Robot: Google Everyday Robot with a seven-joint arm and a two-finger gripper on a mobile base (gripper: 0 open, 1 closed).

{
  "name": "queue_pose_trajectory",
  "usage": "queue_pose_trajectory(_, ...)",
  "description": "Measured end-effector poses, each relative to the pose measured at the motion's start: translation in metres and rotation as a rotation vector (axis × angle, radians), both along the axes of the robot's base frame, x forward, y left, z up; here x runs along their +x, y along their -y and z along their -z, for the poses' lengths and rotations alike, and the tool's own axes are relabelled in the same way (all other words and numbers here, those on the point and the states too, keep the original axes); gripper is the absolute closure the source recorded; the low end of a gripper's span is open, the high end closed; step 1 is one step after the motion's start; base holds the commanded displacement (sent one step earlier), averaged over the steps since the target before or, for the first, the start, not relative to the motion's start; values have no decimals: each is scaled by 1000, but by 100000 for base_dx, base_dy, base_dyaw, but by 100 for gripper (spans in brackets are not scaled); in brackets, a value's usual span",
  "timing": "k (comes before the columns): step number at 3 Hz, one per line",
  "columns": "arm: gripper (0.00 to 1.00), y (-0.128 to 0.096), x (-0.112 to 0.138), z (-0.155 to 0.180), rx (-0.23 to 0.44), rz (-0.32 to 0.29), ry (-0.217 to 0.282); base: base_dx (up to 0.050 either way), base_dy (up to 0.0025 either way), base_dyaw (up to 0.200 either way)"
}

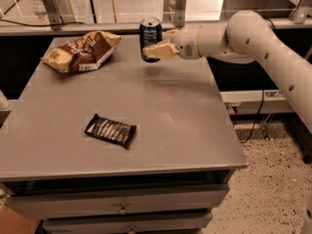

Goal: Move pepsi can near brown chip bag

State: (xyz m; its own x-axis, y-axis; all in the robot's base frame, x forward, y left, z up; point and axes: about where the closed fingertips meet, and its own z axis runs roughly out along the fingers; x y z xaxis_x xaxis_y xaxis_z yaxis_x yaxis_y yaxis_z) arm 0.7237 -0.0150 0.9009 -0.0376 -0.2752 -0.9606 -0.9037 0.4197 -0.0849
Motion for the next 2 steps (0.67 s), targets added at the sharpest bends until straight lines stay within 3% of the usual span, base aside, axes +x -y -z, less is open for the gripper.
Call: queue_pose_trajectory(2,100,-48,40,14,-140,5,57,0,0,0)
